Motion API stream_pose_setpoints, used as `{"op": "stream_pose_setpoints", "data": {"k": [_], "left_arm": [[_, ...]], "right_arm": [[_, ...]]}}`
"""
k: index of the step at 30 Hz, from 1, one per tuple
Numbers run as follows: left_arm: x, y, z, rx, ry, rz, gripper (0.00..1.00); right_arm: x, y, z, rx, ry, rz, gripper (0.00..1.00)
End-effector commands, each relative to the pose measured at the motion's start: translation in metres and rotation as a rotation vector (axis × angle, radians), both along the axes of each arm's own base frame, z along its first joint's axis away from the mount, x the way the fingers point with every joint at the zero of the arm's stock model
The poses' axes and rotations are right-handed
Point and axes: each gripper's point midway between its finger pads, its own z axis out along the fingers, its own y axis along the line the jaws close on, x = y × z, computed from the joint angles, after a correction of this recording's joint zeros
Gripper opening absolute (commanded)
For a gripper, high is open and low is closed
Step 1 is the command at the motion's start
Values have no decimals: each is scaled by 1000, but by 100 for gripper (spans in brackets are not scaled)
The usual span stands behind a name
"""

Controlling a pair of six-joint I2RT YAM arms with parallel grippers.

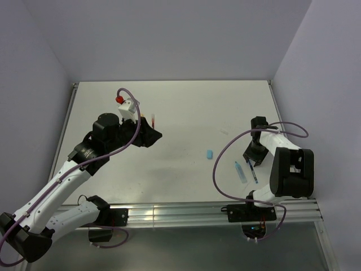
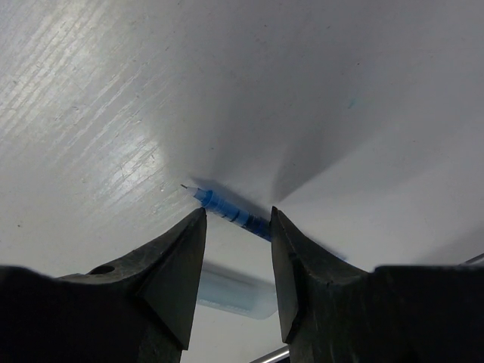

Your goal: Insert the pens into the pen caps

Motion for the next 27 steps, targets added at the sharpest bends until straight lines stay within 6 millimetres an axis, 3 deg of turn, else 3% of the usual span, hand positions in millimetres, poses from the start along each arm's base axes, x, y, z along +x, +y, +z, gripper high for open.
{"op": "stream_pose_setpoints", "data": {"k": [1, 20, 27], "left_arm": [[1, -4, 11, -32, -33, -20, 61], [3, -5, 4, -18, -17, -16, 61], [5, -5, 2, -10, -14, -11, 61]], "right_arm": [[9, -6, 6, -33, -4, 4, 47], [22, 3, -12, 1, 8, 27, 30], [28, 10, -20, 17, 13, 36, 14]]}}
